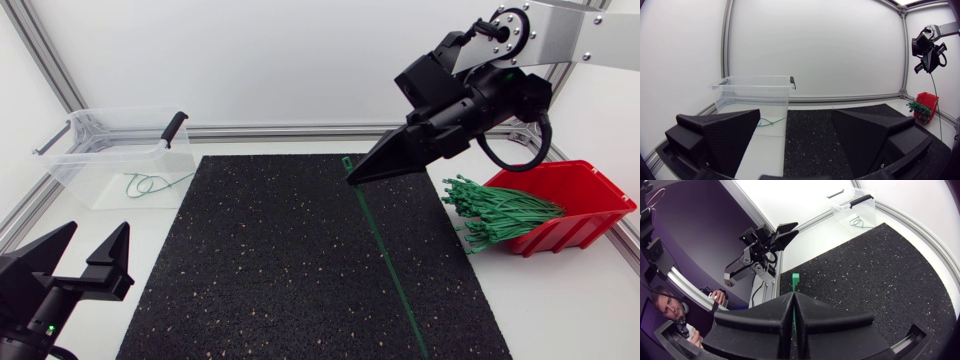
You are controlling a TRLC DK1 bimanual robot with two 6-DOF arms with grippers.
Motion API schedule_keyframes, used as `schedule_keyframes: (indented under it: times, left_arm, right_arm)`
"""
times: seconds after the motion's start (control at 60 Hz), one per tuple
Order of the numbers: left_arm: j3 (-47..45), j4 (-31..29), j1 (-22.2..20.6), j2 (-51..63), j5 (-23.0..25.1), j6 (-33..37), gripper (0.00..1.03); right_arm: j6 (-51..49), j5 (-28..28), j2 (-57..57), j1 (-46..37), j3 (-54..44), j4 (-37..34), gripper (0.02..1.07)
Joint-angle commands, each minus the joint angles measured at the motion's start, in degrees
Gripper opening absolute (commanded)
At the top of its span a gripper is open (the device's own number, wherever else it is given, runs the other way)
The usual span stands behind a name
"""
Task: Take a green cable tie from the red box, thread the tail through the head to close it, then place it in the transparent bin on the left.
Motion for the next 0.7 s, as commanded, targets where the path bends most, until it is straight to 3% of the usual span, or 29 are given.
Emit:
schedule_keyframes:
  times: [0.0,0.4,0.683]
  left_arm:
    - [-1.71,0.32,0.79,-0.43,-0.45,-0.83,0.99]
    - [-2.24,0.32,1.49,-0.43,-0.45,-1.01,0.99]
    - [-2.33,0.15,1.14,-0.43,-0.45,-1.01,0.99]
  right_arm:
    - [4.78,-0.46,1.38,2.12,1.76,1.69,0.08]
    - [17.79,-2.83,3.05,8.89,9.49,6.26,0.08]
    - [29.91,-4.06,-2.13,9.59,9.85,13.99,0.08]
